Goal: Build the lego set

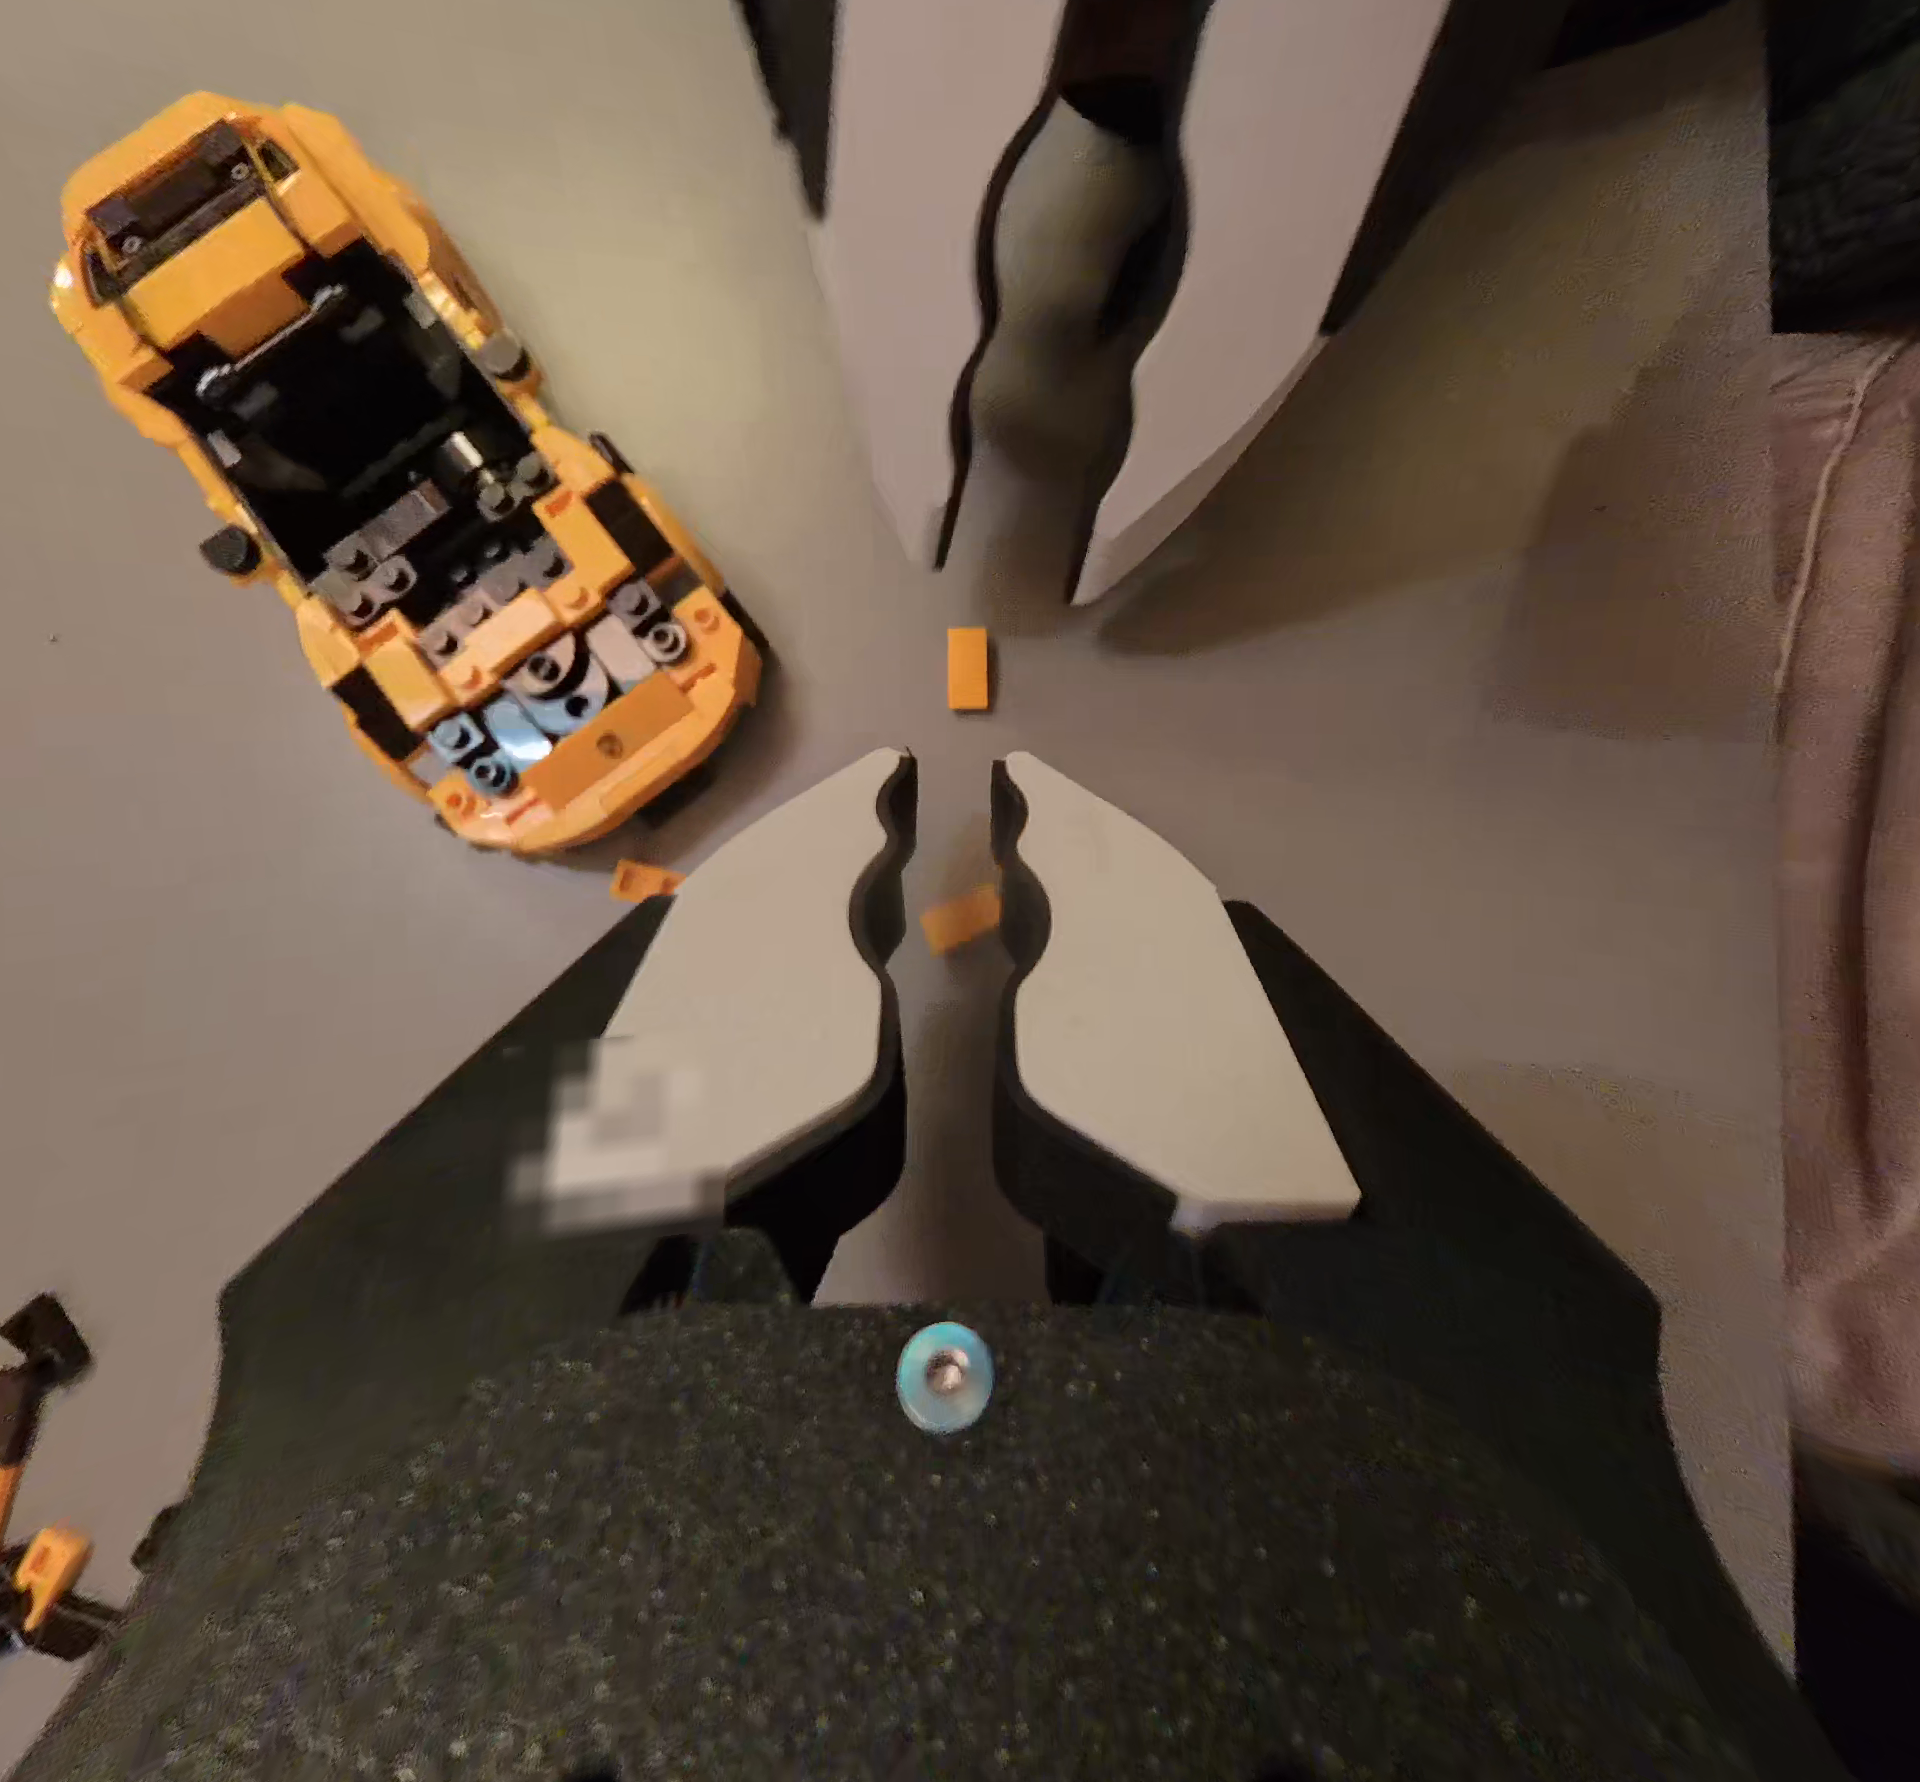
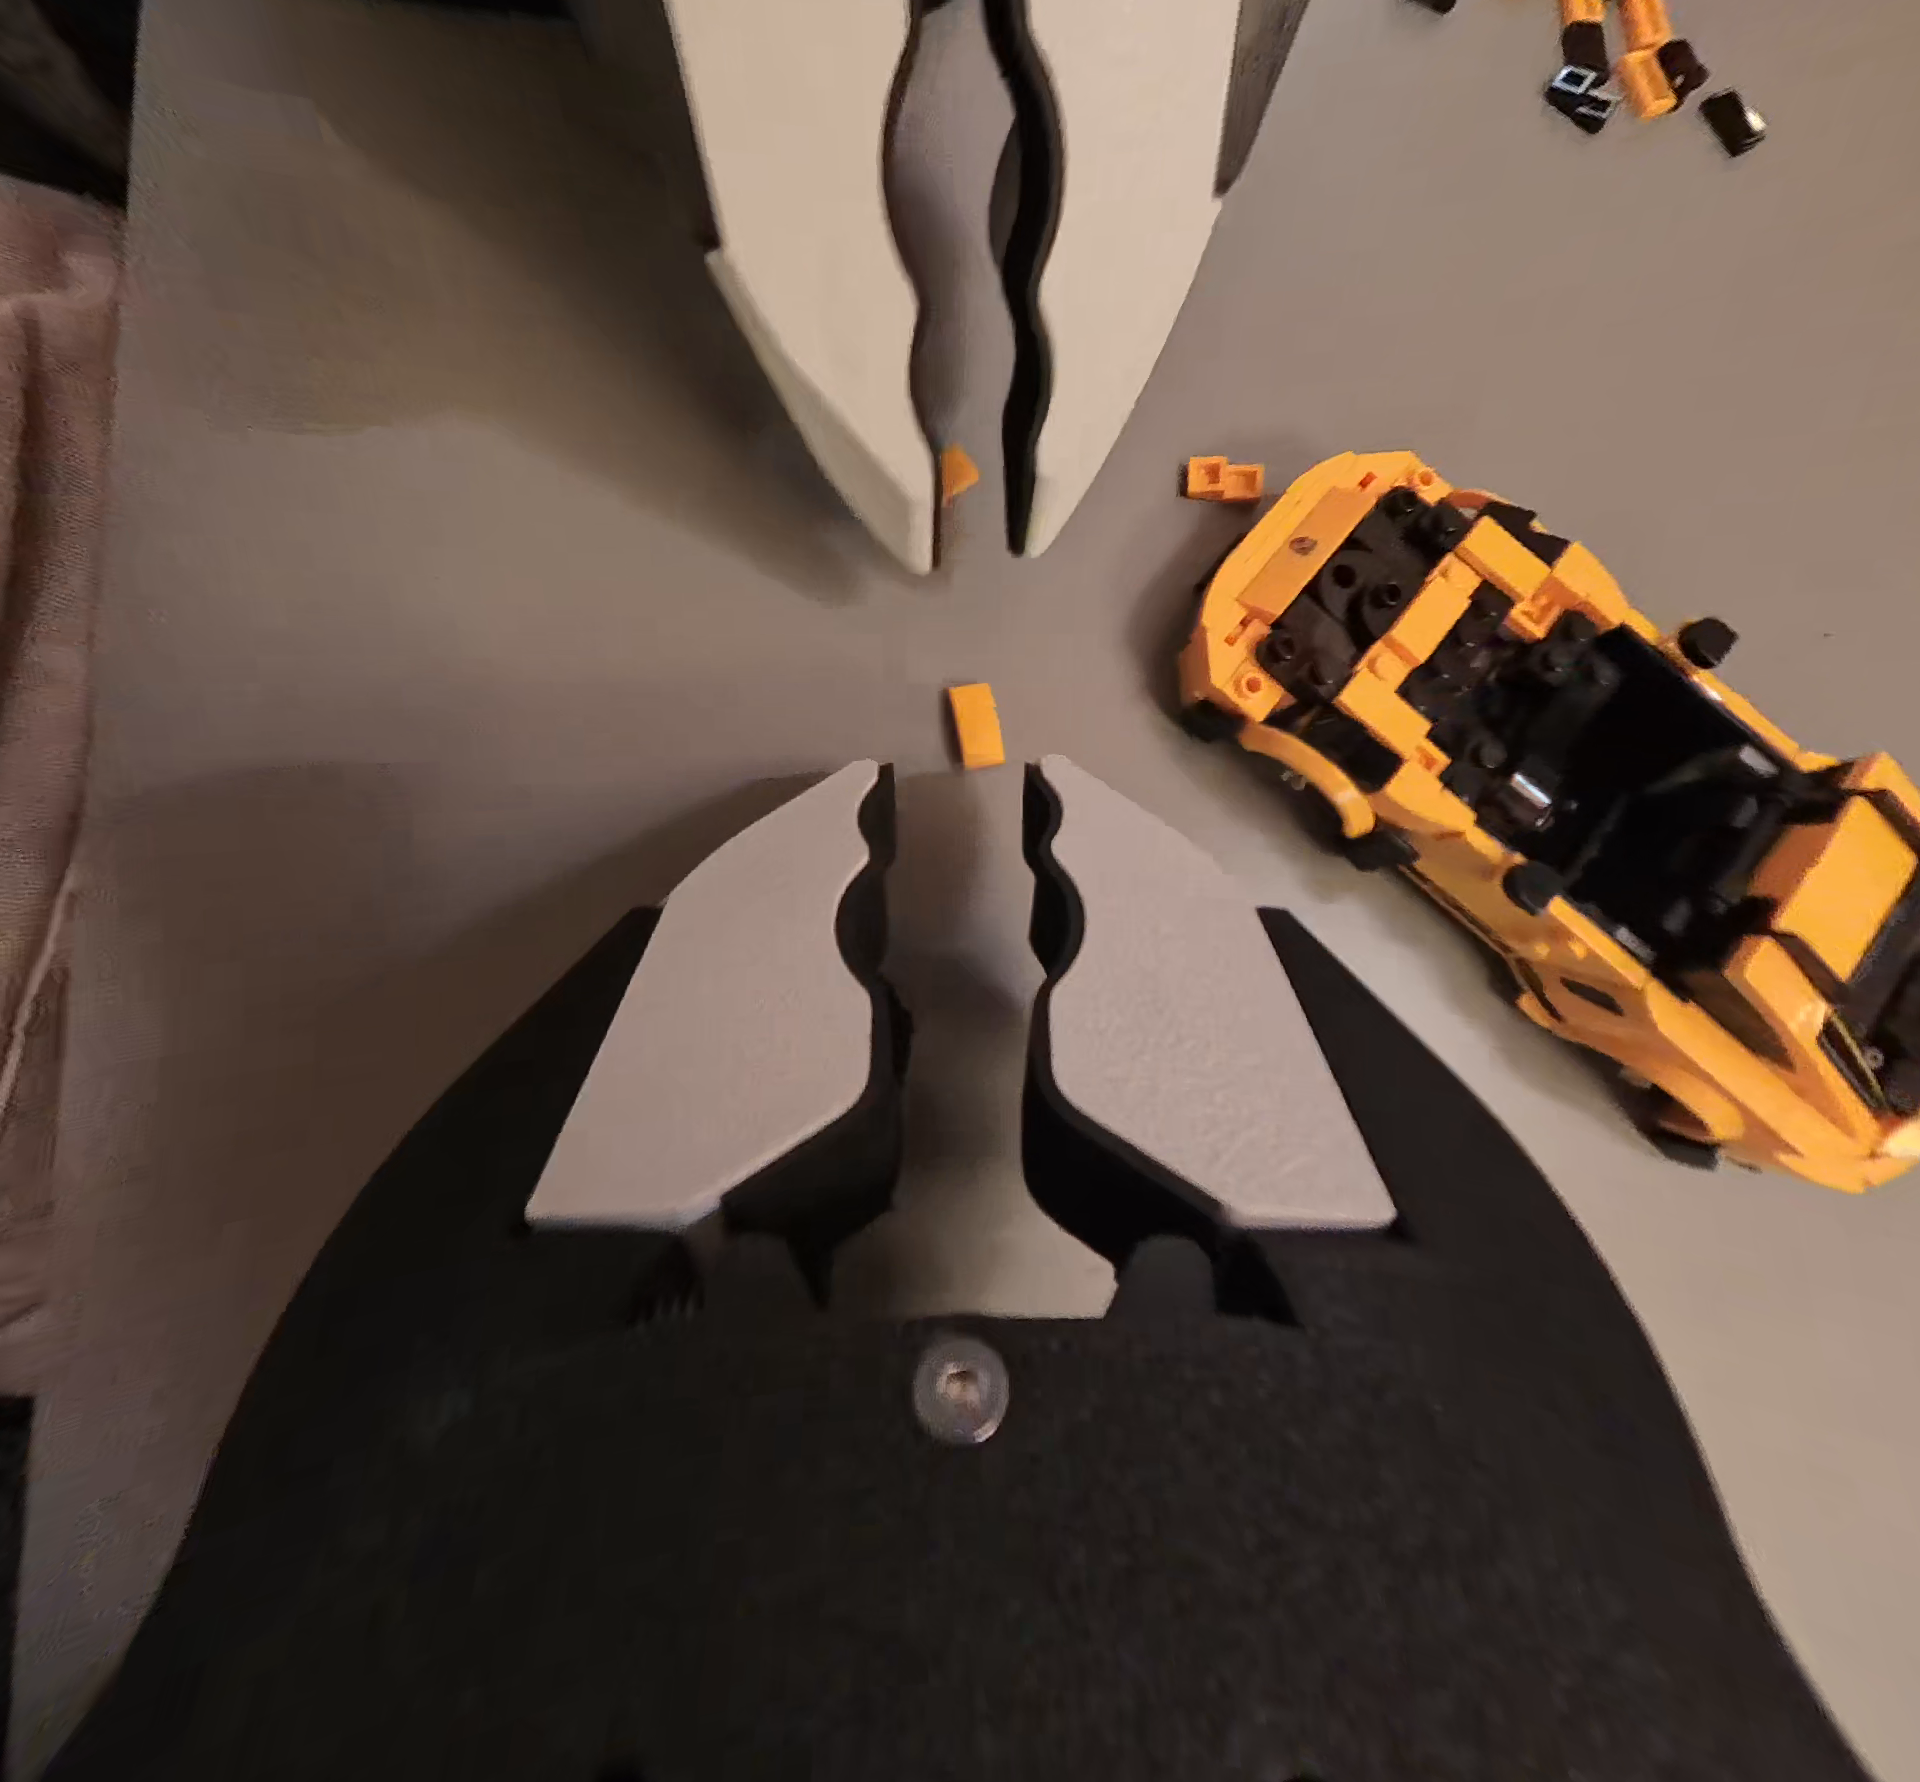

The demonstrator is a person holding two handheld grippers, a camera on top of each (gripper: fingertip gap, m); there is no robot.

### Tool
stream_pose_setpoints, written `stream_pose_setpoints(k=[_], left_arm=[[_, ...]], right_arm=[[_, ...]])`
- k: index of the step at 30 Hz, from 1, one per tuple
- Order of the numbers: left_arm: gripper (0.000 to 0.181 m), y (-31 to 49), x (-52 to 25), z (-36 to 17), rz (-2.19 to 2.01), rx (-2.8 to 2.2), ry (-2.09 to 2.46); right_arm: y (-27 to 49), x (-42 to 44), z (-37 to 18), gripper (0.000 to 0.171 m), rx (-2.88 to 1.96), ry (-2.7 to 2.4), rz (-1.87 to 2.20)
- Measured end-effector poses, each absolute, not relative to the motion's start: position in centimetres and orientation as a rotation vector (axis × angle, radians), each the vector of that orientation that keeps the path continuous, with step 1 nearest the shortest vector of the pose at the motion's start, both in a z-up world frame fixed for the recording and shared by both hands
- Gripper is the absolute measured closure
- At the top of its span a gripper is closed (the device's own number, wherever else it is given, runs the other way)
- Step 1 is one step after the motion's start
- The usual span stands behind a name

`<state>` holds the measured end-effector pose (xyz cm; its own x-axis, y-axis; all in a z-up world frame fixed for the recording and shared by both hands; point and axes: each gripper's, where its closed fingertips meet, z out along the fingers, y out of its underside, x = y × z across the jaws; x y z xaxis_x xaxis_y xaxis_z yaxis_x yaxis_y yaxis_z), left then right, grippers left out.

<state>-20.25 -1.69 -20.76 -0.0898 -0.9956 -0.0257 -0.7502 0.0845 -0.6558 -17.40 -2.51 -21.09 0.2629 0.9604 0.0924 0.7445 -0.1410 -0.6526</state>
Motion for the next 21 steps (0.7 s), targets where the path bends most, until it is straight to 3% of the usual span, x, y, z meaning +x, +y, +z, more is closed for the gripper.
stream_pose_setpoints(k=[7, 13, 17, 21], left_arm=[[0.163, -2.0, -18.3, -22.4, -0.627, -1.719, 1.95], [0.173, -2.1, -17.8, -22.8, -0.675, -1.722, 1.984], [0.173, -2.3, -18.3, -22.7, -0.704, -1.56, 2.069], [0.161, -1.7, -19.3, -22.4, -0.614, -1.371, 2.198]], right_arm=[[-1.8, -16.4, -21.8, 0.152, -1.964, -1.704, 0.532], [0.9, -14.2, -18.7, 0.154, -1.923, -1.455, 0.657], [-0.8, -14.8, -19.4, 0.156, -1.886, -1.517, 0.731], [-2.4, -16.7, -20.9, 0.156, -1.863, -1.648, 0.713]])
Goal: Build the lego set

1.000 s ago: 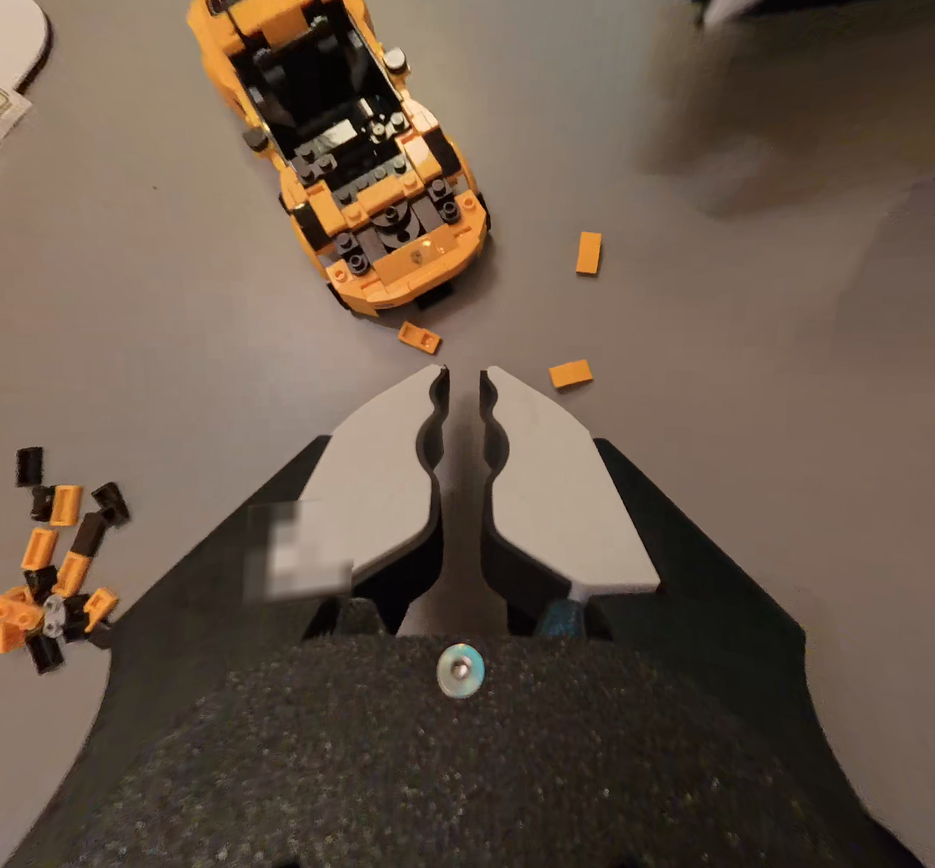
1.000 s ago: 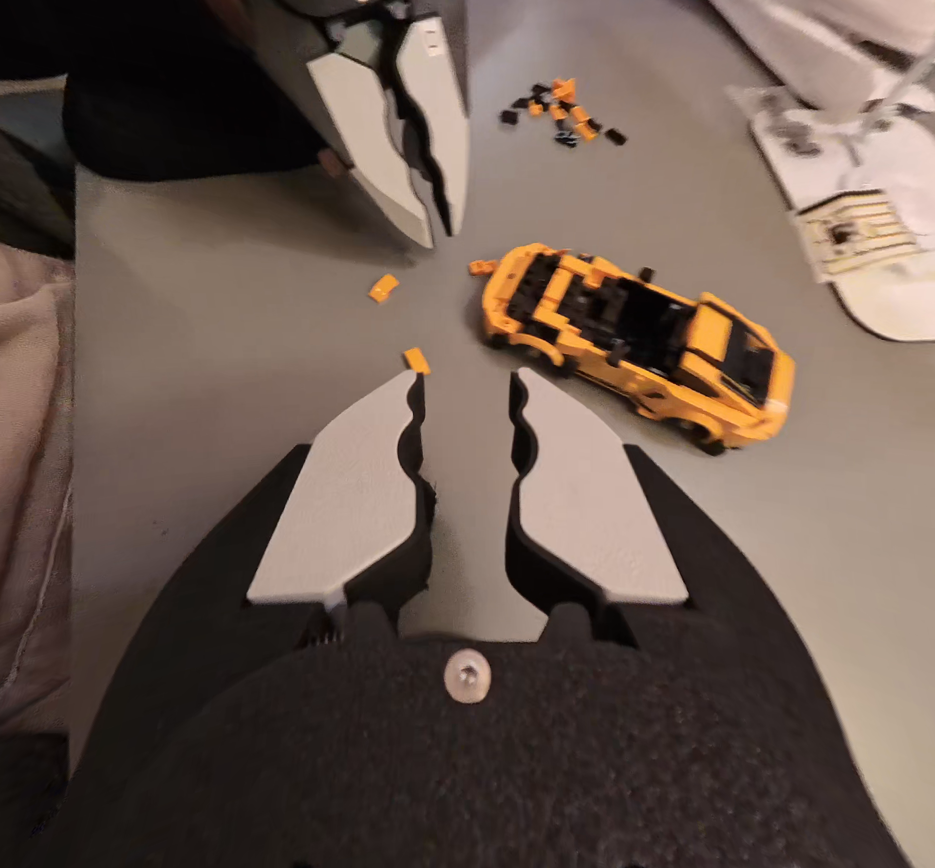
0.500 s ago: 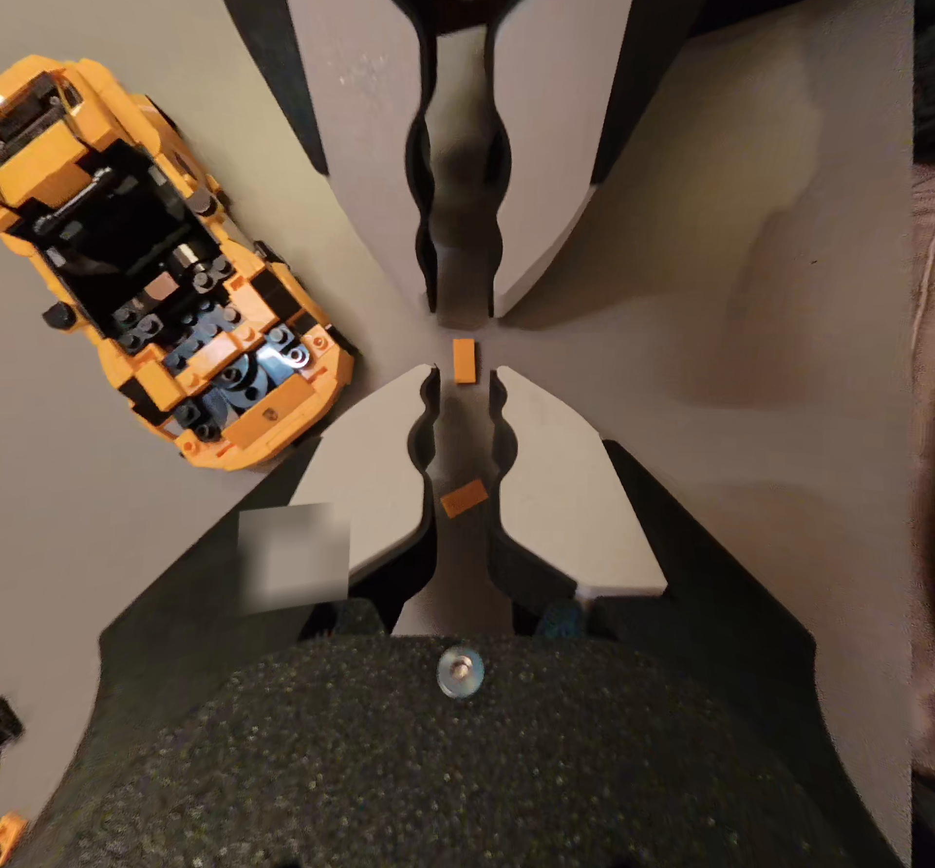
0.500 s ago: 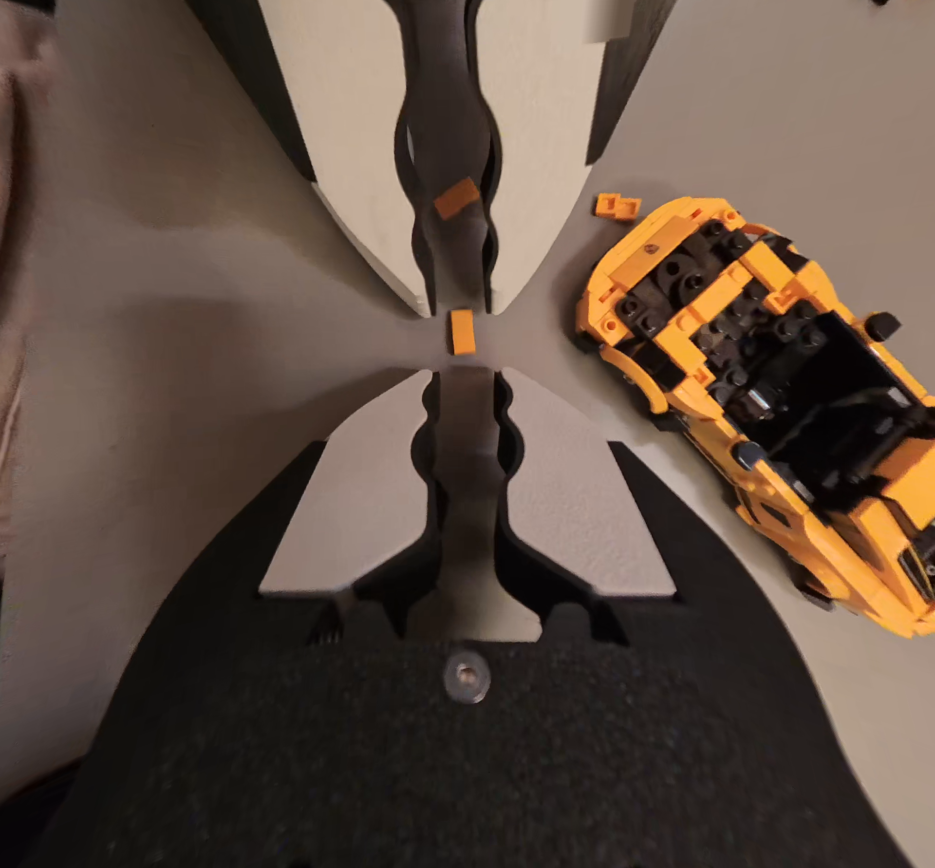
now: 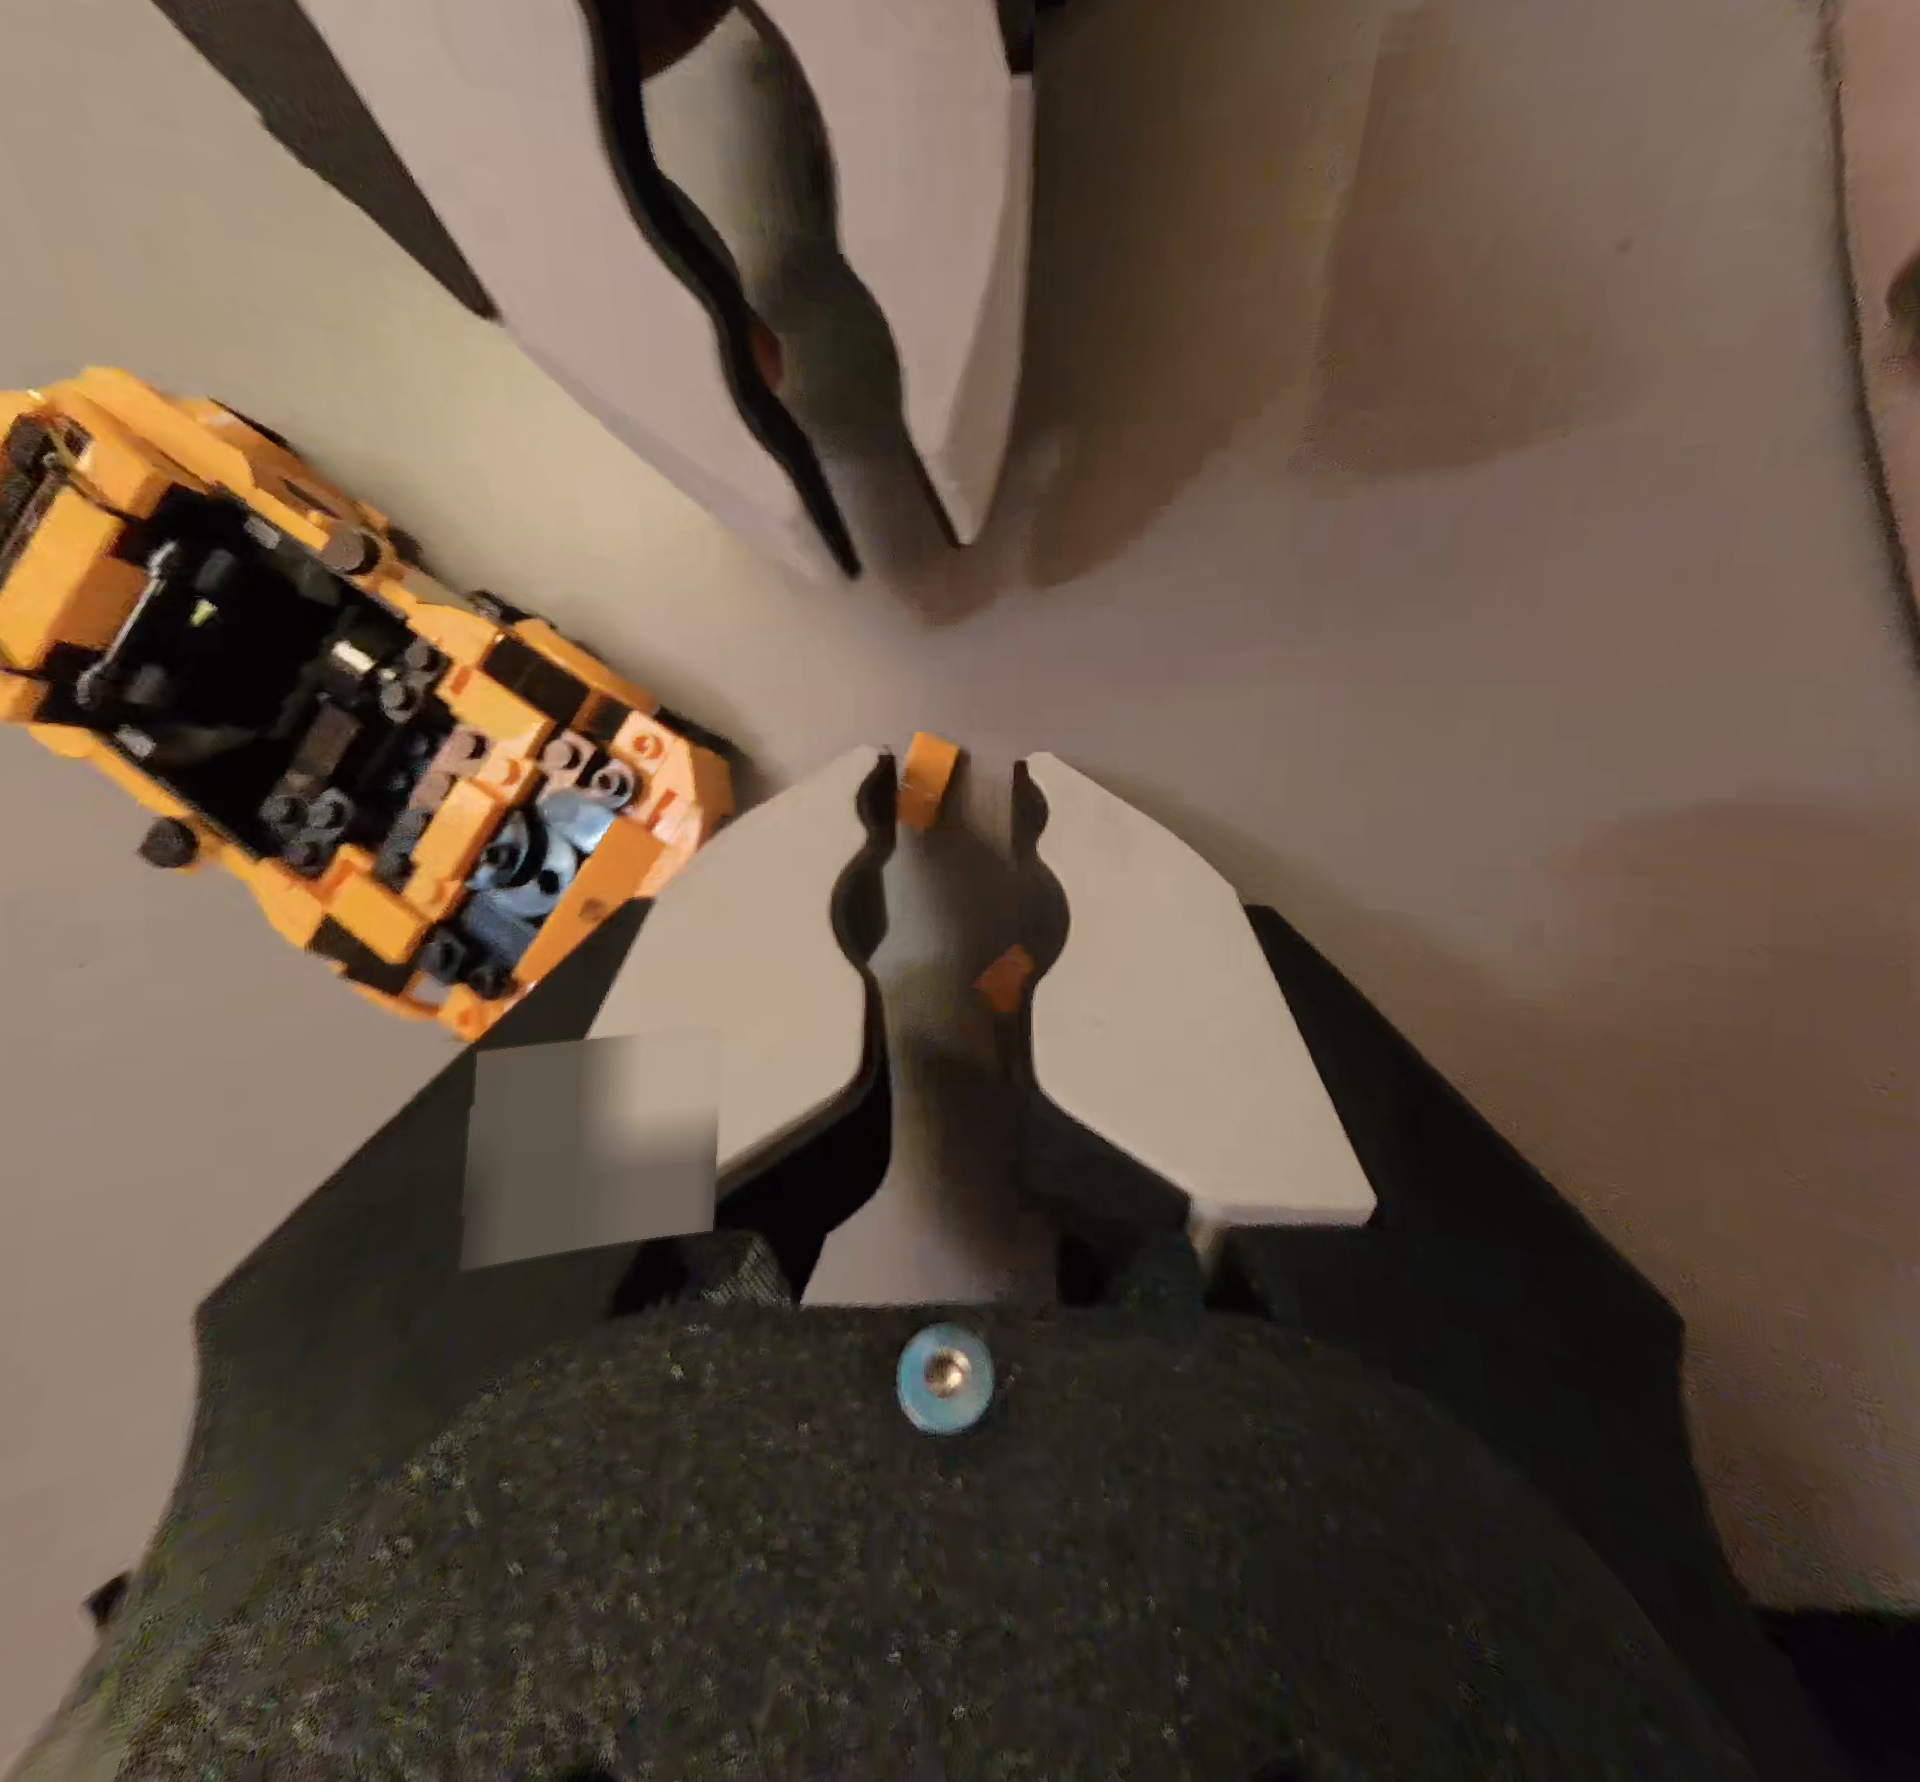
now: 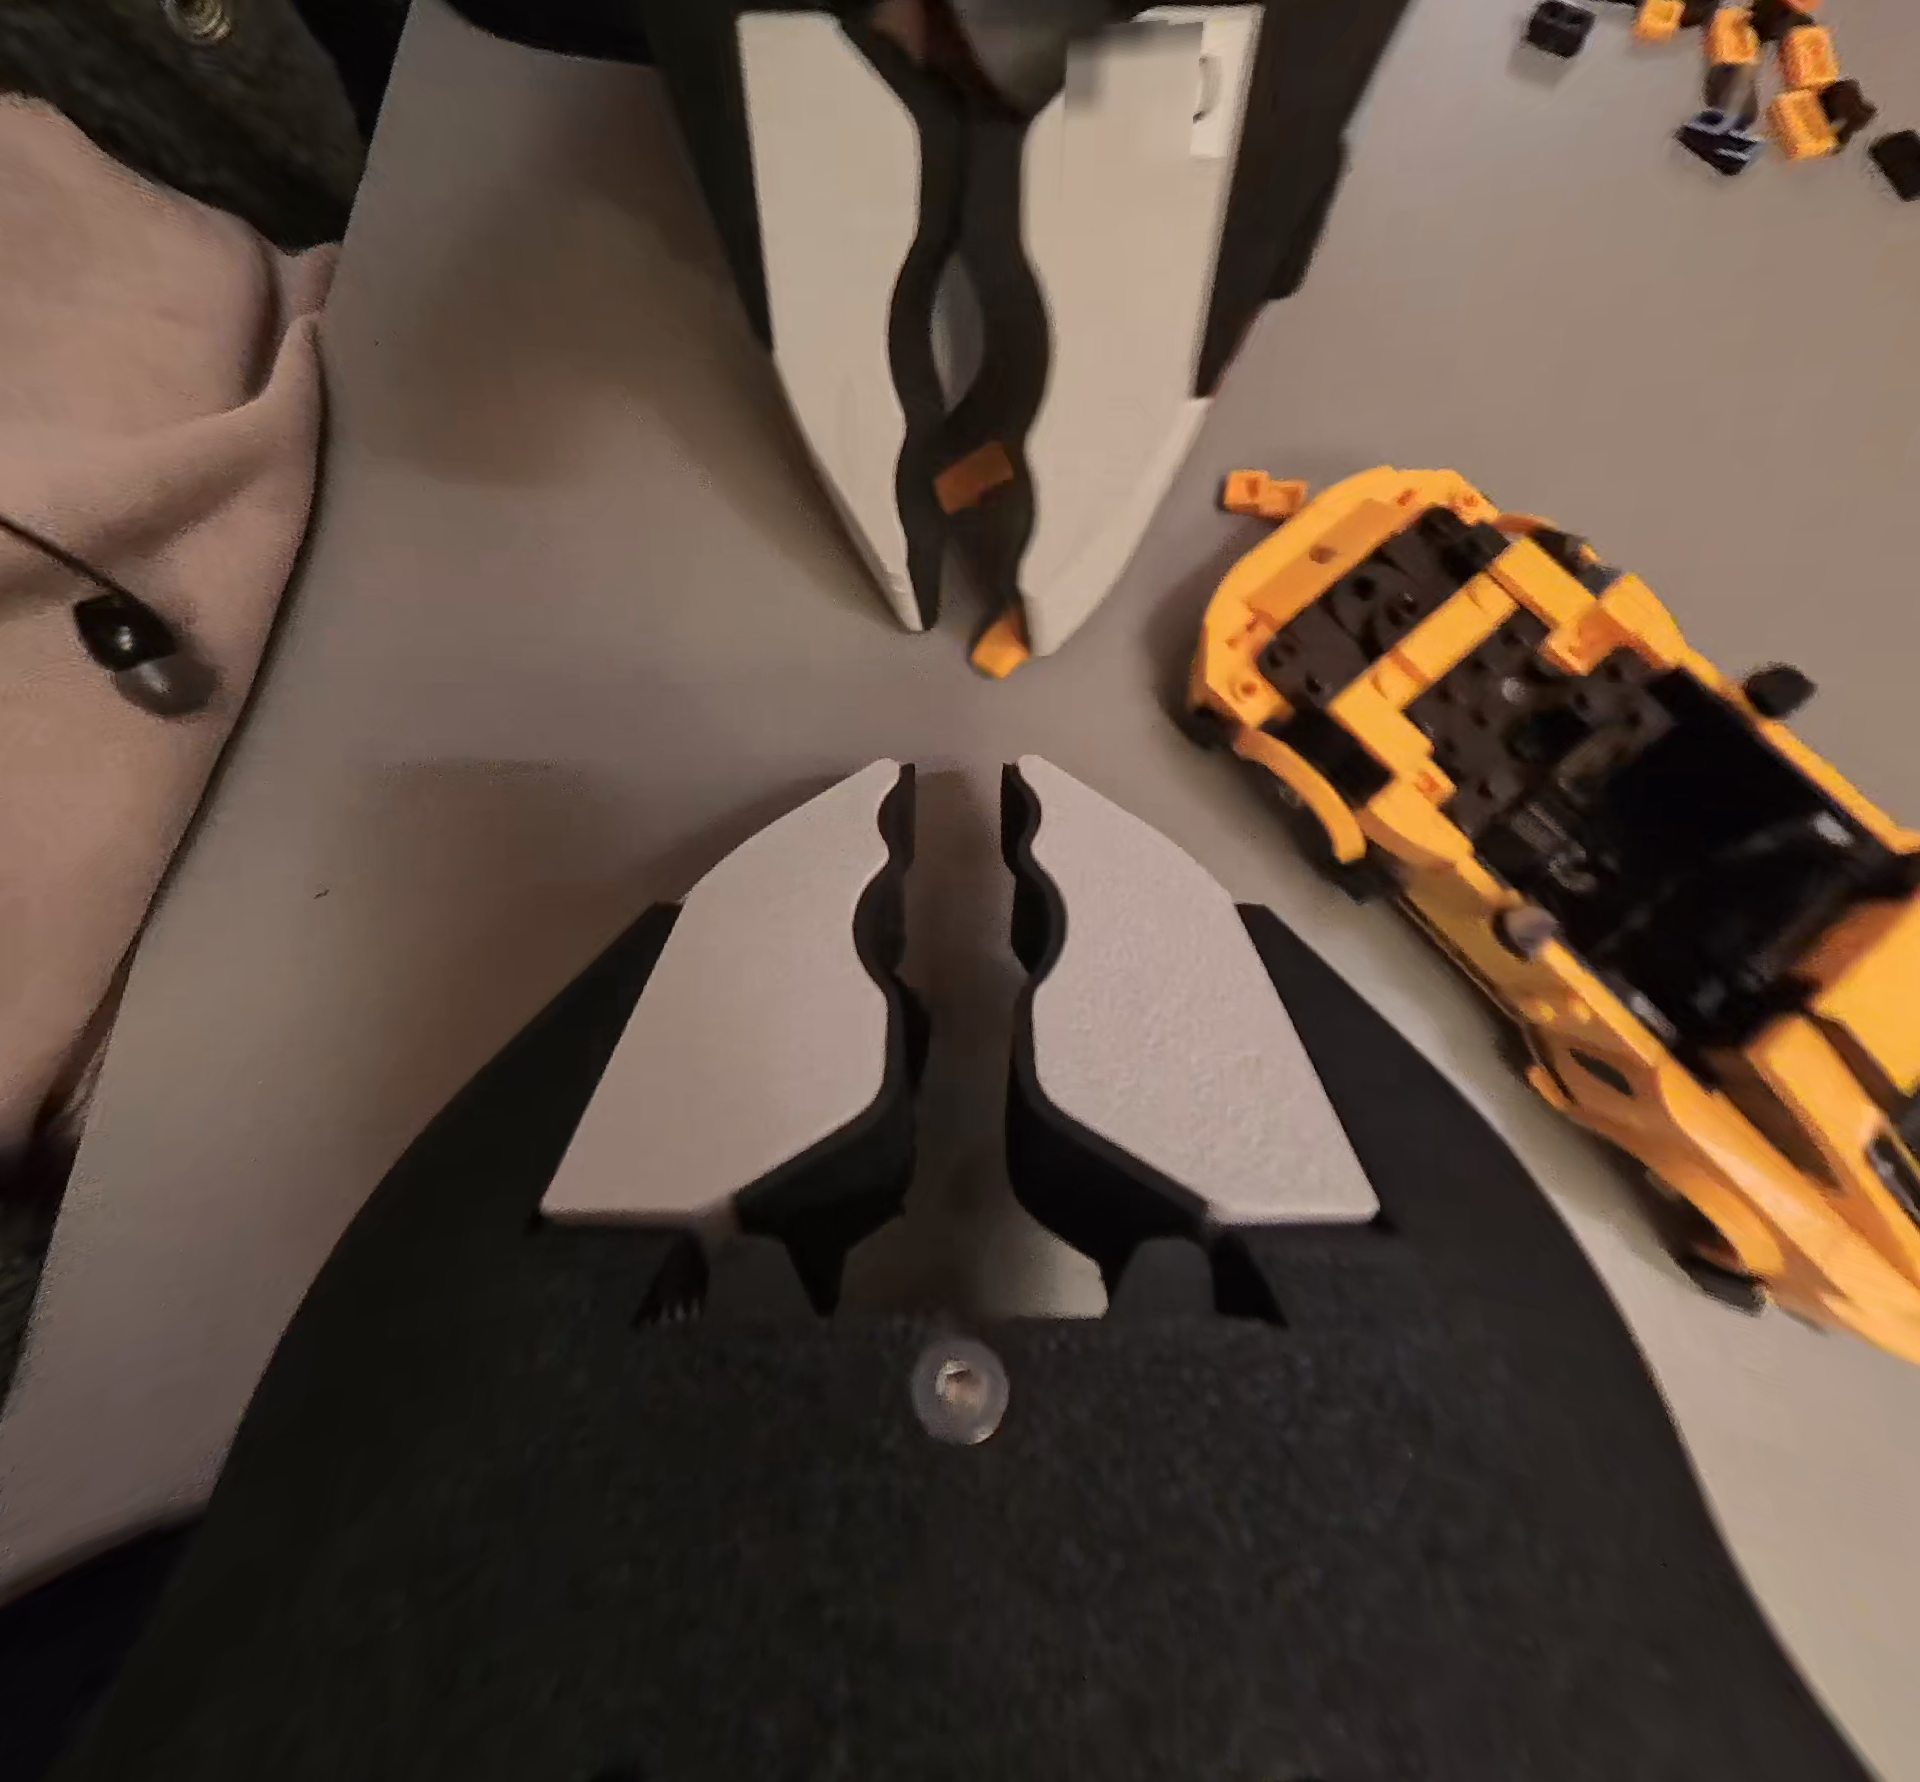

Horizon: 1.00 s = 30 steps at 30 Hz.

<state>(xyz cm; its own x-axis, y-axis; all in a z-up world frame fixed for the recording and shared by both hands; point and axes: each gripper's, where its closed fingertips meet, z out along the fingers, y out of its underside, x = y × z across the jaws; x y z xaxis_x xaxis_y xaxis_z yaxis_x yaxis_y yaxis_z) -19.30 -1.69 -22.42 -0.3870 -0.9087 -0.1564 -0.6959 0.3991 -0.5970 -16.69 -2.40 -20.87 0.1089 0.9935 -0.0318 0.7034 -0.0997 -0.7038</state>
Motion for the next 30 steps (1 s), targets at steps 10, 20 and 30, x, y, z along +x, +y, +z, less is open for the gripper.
stream_pose_setpoints(k=[10, 20, 30], left_arm=[[0.171, 0.9, -23.6, -20.8, -0.527, -1.56, 2.081], [0.171, -0.8, -24.6, -21.6, -0.688, -1.702, 1.988], [0.162, -0.6, -21.1, -21.6, -0.66, -1.964, 1.804]], right_arm=[[-1.0, -19.2, -22.6, 0.16, -1.943, -1.701, 0.566], [-2.4, -21.0, -22.0, 0.158, -1.877, -1.779, 0.629], [4.6, -13.7, -17.3, 0.157, -1.89, -1.379, 0.514]])
